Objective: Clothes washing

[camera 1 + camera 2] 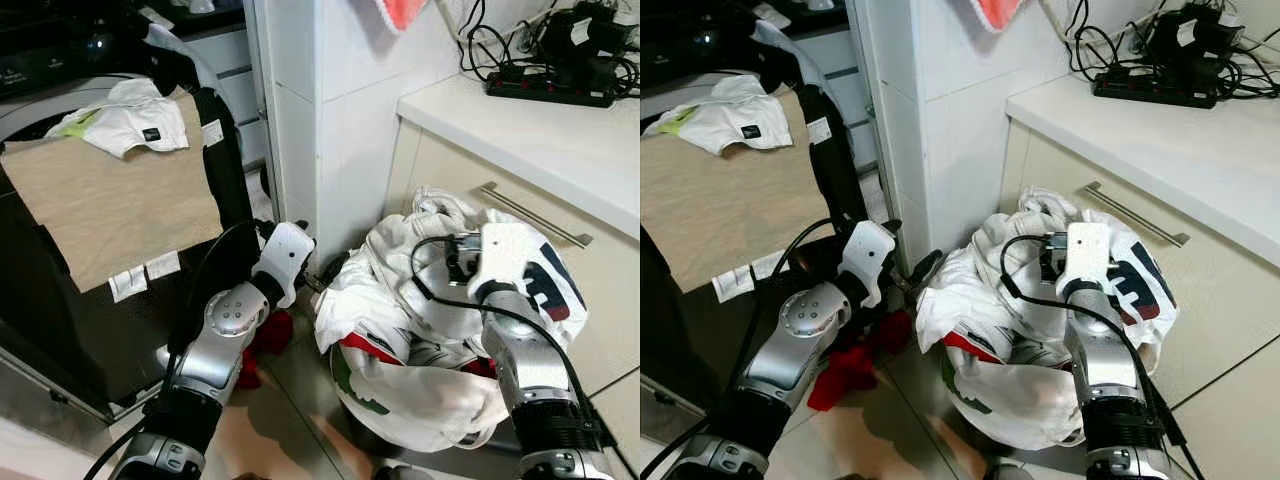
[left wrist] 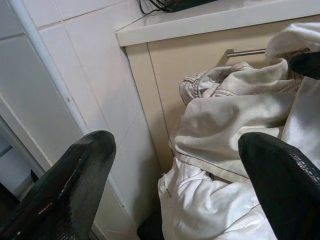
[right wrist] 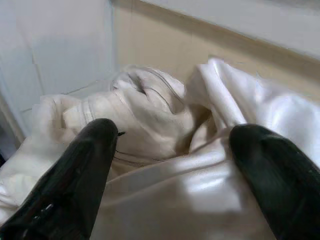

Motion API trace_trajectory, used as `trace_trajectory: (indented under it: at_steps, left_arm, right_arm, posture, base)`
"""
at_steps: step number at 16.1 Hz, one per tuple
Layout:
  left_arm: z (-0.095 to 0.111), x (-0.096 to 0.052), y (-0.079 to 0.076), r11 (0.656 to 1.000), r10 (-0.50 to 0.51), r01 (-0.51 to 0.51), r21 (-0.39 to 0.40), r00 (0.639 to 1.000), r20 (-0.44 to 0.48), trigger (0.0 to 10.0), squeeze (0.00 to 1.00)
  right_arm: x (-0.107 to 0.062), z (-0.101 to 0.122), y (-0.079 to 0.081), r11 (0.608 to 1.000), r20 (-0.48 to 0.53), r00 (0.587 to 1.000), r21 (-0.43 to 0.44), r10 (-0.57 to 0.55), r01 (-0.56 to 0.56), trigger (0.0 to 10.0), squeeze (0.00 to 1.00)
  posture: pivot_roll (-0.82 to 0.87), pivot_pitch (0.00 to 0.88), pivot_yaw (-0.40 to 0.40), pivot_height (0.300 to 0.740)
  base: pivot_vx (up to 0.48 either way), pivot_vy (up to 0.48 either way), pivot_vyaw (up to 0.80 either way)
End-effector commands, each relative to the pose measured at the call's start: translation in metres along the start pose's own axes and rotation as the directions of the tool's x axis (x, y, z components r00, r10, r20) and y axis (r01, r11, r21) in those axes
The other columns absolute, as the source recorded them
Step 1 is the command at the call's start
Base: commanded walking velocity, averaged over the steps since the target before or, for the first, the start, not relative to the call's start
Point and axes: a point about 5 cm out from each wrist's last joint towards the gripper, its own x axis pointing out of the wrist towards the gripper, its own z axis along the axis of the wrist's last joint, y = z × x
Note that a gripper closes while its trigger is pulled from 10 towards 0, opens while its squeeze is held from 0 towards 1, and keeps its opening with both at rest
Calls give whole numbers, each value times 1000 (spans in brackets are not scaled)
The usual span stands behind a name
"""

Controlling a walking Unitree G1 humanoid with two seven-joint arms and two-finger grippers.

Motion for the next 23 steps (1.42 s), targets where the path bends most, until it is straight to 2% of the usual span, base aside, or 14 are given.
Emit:
trace_trajectory:
  at_steps: [1,5,6,7,8,9,12,16,17,18,19,20,22,23]
  left_arm:
    - [2,3,0,1000,-16,16,12,1000,1,10000,0]
    - [2,2,-1,1000,-14,14,14,1000,2,10000,0]
    - [2,2,0,1000,-11,11,15,1000,1,10000,0]
    - [2,1,1,1000,-10,10,15,1000,0,10000,0]
    - [2,1,1,1000,-8,8,16,1000,0,10000,0]
    - [2,-1,2,1000,-3,3,16,1000,1,10000,0]
    - [2,-1,3,1000,6,-6,15,1000,-1,10000,0]
    - [2,1,0,1000,1,-1,12,1000,1,10000,0]
    - [2,3,-1,1000,-4,4,15,1000,1,10000,0]
    - [2,4,-1,1000,-5,5,18,1000,1,10000,0]
    - [4,5,0,1000,-6,6,22,1000,3,10000,0]
    - [4,6,2,1000,-6,6,24,1000,4,10000,0]
    - [5,6,3,1000,-7,6,25,1000,4,10000,0]
    - [6,8,3,1000,-10,10,28,1000,7,10000,0]
  right_arm:
    - [4,-9,-6,996,-61,997,72,-40,44,10000,0]
    - [15,-30,-15,996,-173,981,-7,-92,92,10000,0]
    - [17,-35,-16,994,-208,973,-71,-99,86,10000,0]
    - [18,-39,-16,990,-232,967,-120,-103,76,4431,0]
    - [19,-45,-16,974,-273,956,-223,-104,42,0,0]
    - [19,-49,-14,950,-286,955,-311,-75,-19,0,0]
    - [14,-58,-7,911,-324,946,-389,5,-138,0,0]
    - [14,-58,-1,932,-318,947,-326,50,-159,0,0]
    - [18,-47,5,952,-272,959,-262,85,-159,0,0]
    - [21,-38,7,958,-238,967,-243,92,-151,0,0]
    - [27,-17,10,966,-156,983,-221,98,-132,0,0]
    - [31,5,12,970,-69,993,-217,99,-112,0,0]
    - [34,23,13,972,3,995,-215,99,-96,0,0]
    - [36,42,14,976,78,992,-199,102,-85,0,0]
  posture:
    - [-119,0,45,740]
    - [-100,0,40,740]
    - [-94,0,37,740]
    - [-91,0,36,740]
    - [-87,0,33,740]
    - [-87,0,33,740]
    - [-81,0,21,740]
    - [-93,0,24,740]
    - [-95,0,28,740]
    - [-96,0,32,740]
    - [-100,0,38,740]
    - [-106,0,43,740]
    - [-110,0,46,740]
    - [-114,0,49,740]
  base:
    - [0,0,0]
    - [0,0,0]
    - [0,0,0]
    - [0,0,0]
    - [0,0,0]
    - [0,0,0]
    - [0,0,0]
    - [0,0,0]
    - [0,0,0]
    - [0,0,0]
    - [0,0,0]
    - [0,0,0]
    - [0,0,0]
    - [0,0,0]
